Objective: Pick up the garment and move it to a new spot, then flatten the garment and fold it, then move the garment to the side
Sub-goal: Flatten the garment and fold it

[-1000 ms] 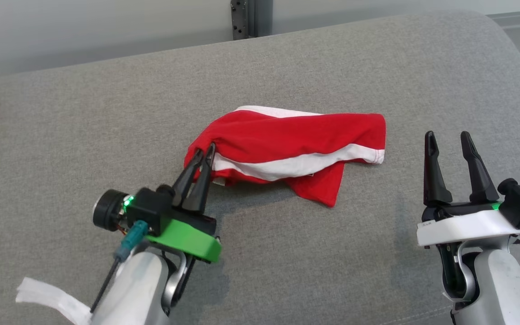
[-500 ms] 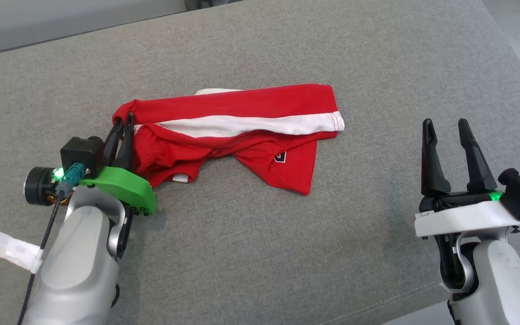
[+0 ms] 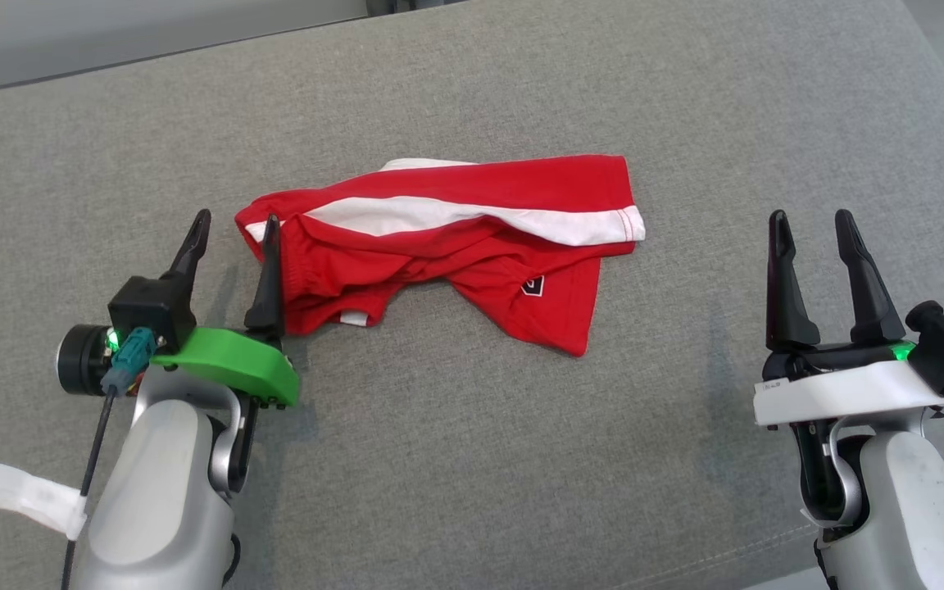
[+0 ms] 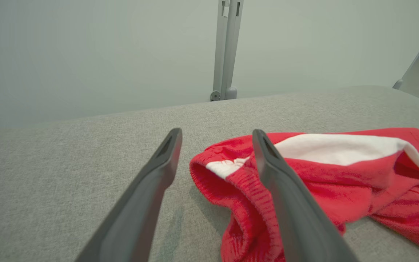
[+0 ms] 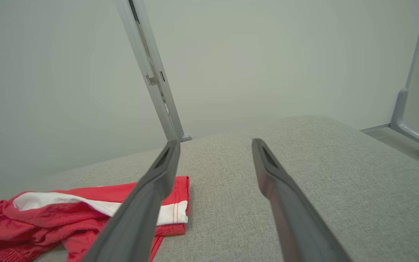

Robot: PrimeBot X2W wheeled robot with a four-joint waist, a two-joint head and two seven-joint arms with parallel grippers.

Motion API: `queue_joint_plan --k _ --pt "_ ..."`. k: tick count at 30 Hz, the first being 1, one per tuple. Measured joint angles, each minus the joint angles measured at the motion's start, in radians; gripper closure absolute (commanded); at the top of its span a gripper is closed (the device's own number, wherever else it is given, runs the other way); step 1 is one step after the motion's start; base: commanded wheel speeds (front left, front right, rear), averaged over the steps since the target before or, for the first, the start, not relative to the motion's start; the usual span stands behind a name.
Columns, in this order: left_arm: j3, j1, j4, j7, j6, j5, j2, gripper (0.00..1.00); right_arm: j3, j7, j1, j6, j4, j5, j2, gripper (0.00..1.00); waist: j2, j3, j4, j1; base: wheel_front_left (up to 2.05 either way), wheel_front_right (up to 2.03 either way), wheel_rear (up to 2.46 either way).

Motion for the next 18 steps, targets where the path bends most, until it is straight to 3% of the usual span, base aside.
queue_joint_plan --k 10,18 --pt "0.039 0.187 -0.193 0.000 -0.009 0.009 -0.046 0.00 -0.001 0.000 0.012 0.000 0.006 -0.037 0.000 0.00 0.0000 -0.073 0.052 0.0000 0.00 0.00 0.00" --pt "0.068 0.358 -0.310 0.000 0.012 0.006 -0.073 0.00 0.018 0.000 0.052 0.000 0.011 -0.070 0.000 0.00 0.0000 -0.151 0.083 -0.0002 0.00 0.00 0.00"
